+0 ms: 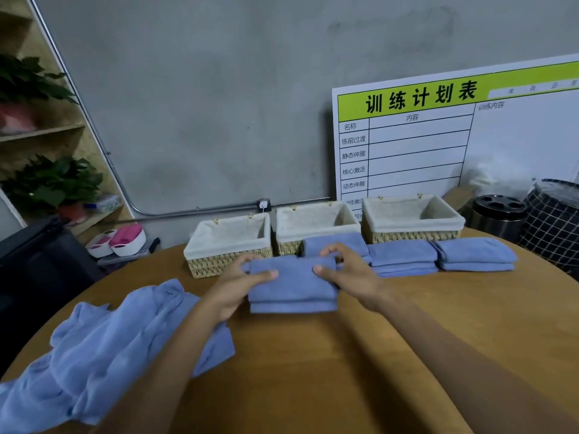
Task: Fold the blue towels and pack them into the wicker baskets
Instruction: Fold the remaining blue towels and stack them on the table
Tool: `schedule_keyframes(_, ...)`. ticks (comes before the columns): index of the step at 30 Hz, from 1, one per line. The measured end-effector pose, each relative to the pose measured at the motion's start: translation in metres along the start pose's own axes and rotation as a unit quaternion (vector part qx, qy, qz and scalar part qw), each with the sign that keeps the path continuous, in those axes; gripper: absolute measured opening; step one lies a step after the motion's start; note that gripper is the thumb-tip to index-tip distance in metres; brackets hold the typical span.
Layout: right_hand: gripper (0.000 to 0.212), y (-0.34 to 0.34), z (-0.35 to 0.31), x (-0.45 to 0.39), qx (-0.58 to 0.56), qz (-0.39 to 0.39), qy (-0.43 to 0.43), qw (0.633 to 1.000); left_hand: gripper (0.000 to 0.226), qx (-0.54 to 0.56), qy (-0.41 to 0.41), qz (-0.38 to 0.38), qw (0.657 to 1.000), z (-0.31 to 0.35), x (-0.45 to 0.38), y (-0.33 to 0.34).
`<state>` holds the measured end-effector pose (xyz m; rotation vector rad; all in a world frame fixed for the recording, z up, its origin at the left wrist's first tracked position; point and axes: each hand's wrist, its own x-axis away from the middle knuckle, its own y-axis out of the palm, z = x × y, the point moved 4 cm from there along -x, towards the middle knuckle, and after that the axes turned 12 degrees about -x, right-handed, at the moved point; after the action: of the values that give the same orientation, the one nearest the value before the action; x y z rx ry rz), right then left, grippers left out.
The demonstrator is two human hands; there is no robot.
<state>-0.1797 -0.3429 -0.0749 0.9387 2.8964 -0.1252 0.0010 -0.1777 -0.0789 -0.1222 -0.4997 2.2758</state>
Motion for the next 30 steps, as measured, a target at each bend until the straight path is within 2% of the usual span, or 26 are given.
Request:
schedule_keyframes(3,0.036,0.018,-0.021,-0.059,-0.008,0.022,0.003,1.0,0.048,0.059,-0.018,0.072,0.995,0.015,-0.036,-0.038)
schedule_keyframes(5,0.04,0.028,-0.023,-0.095,0.033,0.041,-0.003,0.999,0.052,0.026,-0.029,0.115,0.993,0.009,-0.065,-0.058)
schedule_keyframes(8,0.043,0.043,-0.013,-0.131,0.157,0.047,-0.024,0.986,0.054,-0.059,-0.034,0.167,0.984,-0.006,-0.093,-0.064)
schedule_keyframes(11,0.048,0.054,0.014,-0.144,0.258,0.025,-0.021,0.966,0.048,-0.141,-0.001,0.176,0.974,-0.027,-0.106,-0.053)
schedule_keyframes(16,0.042,0.065,0.038,-0.142,0.352,0.027,-0.054,0.934,0.05,-0.228,0.057,0.197,0.952,-0.058,-0.115,-0.043)
schedule_keyframes(24,0.044,0.074,0.035,-0.144,0.427,0.044,-0.037,0.903,0.052,-0.273,0.052,0.209,0.938,-0.063,-0.121,-0.039)
schedule_keyframes(30,0.051,0.081,0.037,-0.138,0.45,0.064,-0.059,0.889,0.051,-0.271,0.036,0.231,0.934,-0.075,-0.124,-0.034)
